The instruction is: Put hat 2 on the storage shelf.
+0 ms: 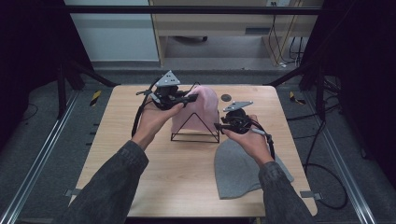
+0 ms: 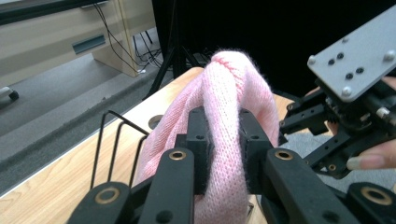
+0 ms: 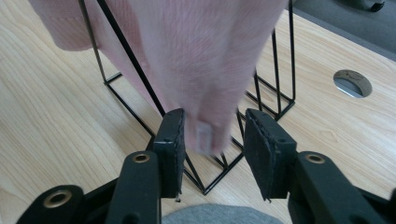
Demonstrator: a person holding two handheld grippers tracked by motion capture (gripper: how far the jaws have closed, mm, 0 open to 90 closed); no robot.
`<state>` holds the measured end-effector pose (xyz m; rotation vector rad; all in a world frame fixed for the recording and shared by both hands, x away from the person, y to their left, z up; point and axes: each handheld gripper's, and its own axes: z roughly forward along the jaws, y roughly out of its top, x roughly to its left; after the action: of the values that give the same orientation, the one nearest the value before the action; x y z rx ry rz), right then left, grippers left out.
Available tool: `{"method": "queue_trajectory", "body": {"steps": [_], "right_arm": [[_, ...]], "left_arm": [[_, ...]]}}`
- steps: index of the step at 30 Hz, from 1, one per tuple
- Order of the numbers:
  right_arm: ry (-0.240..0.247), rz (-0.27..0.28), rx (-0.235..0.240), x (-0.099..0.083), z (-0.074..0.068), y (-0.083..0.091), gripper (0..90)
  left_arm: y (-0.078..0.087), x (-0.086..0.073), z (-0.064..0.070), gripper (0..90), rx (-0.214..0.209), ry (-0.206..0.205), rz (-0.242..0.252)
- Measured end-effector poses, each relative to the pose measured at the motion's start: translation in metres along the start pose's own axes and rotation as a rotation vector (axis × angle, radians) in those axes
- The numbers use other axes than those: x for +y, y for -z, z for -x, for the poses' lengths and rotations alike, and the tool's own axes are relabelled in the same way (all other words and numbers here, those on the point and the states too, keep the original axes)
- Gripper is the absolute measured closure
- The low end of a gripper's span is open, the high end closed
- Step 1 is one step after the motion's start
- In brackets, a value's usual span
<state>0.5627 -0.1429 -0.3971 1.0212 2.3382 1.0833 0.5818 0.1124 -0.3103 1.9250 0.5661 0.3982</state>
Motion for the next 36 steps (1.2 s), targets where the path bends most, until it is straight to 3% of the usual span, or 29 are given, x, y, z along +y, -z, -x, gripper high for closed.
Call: {"method": "queue_trajectory", "body": {"steps": [13,18,29,36], "right_arm": [[-0.016,-0.008,-0.035,-0.018,0.008,0.014,50.6],[-0.029,-0.013,-0.06,-0.026,0.013,0.023,46.9],[-0.088,-0.037,-0.111,-0.049,0.038,0.041,45.1],[-0.122,-0.095,-0.14,-0.07,0.051,0.038,43.9]], "left_arm": [[-0.003,-0.008,0.005,77.4,0.012,0.001,-0.026],[-0.004,-0.013,0.003,76.7,0.032,-0.011,-0.059],[-0.007,-0.033,0.0,74.4,0.039,0.022,-0.076],[-0.003,-0.043,-0.003,73.1,0.043,0.041,-0.081]]}}
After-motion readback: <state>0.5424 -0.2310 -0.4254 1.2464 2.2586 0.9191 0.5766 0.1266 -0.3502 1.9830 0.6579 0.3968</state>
